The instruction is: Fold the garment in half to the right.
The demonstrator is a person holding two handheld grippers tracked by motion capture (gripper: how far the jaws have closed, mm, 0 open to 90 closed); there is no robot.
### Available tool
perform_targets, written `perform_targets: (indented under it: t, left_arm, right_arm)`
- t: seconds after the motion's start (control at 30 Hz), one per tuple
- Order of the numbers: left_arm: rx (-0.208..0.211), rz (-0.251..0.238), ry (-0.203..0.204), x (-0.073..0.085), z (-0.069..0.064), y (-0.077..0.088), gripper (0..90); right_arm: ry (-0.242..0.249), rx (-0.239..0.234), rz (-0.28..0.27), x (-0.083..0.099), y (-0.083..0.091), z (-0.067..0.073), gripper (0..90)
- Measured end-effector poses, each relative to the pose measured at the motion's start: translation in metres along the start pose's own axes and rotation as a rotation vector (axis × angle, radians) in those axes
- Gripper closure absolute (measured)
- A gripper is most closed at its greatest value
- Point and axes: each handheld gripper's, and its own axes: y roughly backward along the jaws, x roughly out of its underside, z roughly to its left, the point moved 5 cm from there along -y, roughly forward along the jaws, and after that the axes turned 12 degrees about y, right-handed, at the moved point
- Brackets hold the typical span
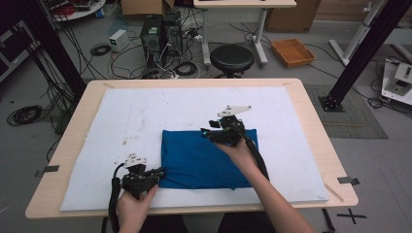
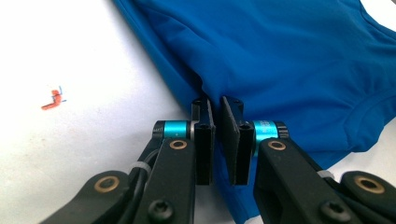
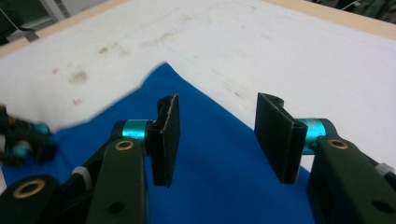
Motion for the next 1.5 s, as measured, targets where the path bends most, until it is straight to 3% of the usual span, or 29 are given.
perform_targets:
  t: [0.2, 0.33, 0.43, 0.57, 0.83, 1.0, 1.07, 1.17, 1.37, 1.5]
  left_arm:
    - [0.001, -0.002, -0.004, 0.001, 0.001, 0.0, 83.2]
    - [0.004, -0.001, -0.004, 0.001, 0.001, 0.0, 83.2]
    - [0.009, -0.004, 0.001, 0.001, 0.001, 0.0, 83.2]
    - [0.012, -0.005, 0.0, 0.001, 0.001, 0.0, 83.2]
    - [0.017, -0.004, -0.003, 0.001, 0.001, 0.0, 83.2]
    - [0.017, -0.001, -0.004, 0.001, 0.001, 0.0, 83.2]
    - [0.015, -0.003, -0.005, 0.001, 0.001, 0.0, 83.2]
    - [0.022, -0.006, 0.001, 0.001, 0.0, 0.001, 83.3]
    - [0.065, -0.022, 0.019, -0.001, 0.001, 0.005, 84.0]
    - [0.11, -0.047, -0.016, -0.005, -0.01, 0.011, 84.1]
  right_arm:
    - [0.03, -0.03, 0.039, -0.031, -0.053, 0.018, 57.5]
    - [0.054, -0.031, 0.099, -0.042, -0.09, 0.028, 60.0]
    - [0.022, -0.051, 0.122, -0.044, -0.113, 0.035, 61.9]
    - [0.013, -0.034, 0.178, -0.046, -0.138, 0.041, 63.7]
    - [0.092, 0.025, 0.294, -0.042, -0.172, 0.048, 69.7]
    - [0.135, 0.026, 0.311, -0.039, -0.179, 0.051, 85.1]
    - [0.155, 0.035, 0.313, -0.04, -0.178, 0.051, 87.3]
    - [0.144, 0.024, 0.299, -0.042, -0.175, 0.049, 87.7]
    - [0.111, -0.006, 0.204, -0.056, -0.156, 0.045, 87.7]
    - [0.089, -0.029, 0.153, -0.063, -0.138, 0.038, 87.6]
